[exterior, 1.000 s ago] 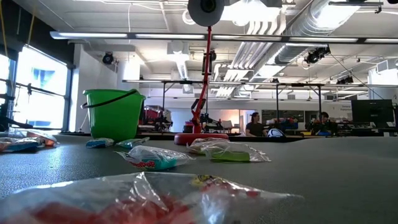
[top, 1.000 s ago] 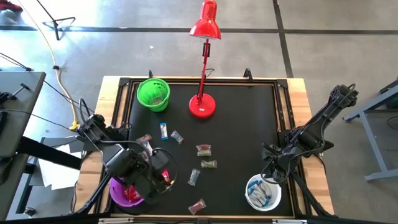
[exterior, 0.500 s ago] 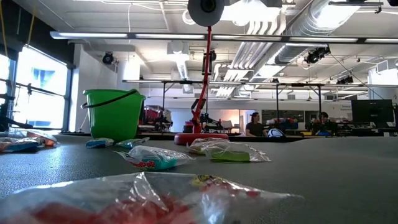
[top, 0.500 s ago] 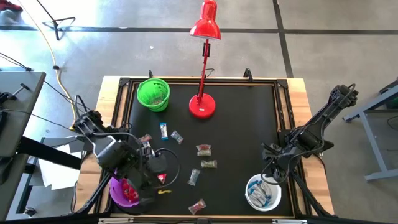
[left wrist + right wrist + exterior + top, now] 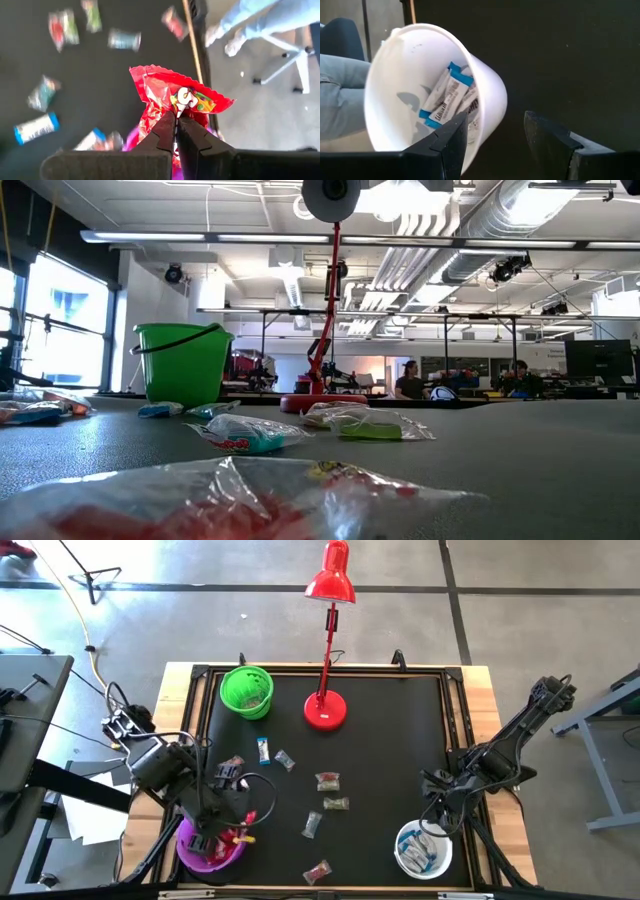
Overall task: Sort candy
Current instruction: Put the red candy into the purple bucket, then put the red gummy into the green bucket
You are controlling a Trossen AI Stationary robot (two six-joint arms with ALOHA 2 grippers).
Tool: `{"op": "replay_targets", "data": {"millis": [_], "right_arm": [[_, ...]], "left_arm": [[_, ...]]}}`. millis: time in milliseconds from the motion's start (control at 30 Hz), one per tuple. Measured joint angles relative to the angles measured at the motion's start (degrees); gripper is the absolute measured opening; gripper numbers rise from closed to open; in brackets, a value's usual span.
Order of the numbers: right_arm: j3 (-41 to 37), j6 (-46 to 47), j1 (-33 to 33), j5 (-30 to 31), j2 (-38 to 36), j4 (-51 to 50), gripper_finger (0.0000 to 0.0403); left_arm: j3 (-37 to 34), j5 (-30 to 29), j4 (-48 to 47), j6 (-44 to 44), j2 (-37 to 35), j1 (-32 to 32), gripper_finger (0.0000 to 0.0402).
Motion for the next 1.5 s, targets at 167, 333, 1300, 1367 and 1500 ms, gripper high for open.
{"op": "replay_targets", "data": {"millis": [167, 333, 1300, 1367, 1500], "right_arm": [[0.0, 0.2, 0.0, 0.0, 0.0, -2.04, 0.0192], [0.0, 0.22, 0.0, 0.0, 0.0, -2.52, 0.0192], [0.0, 0.66, -0.33, 0.02, -0.02, -3.45, 0.0192], [0.0, 0.65, -0.33, 0.02, -0.02, -3.88, 0.0192], [0.0, 0.3, -0.33, 0.04, -0.02, -4.76, 0.0192]], "left_arm": [[-13.73, 7.56, -0.25, -4.2, -6.56, -0.53, 0.0], [-24.97, 8.46, -0.19, -11.13, -11.56, -1.63, 0.0], [-41.12, 18.68, 19.2, -43.72, -12.5, -1.14, 0.0081], [-40.99, 15.69, 20.88, -44.19, -12.5, -0.11, 0.0082], [-38.76, 7.36, 23.98, -41.77, -12.5, 2.73, 0.0078]]}}
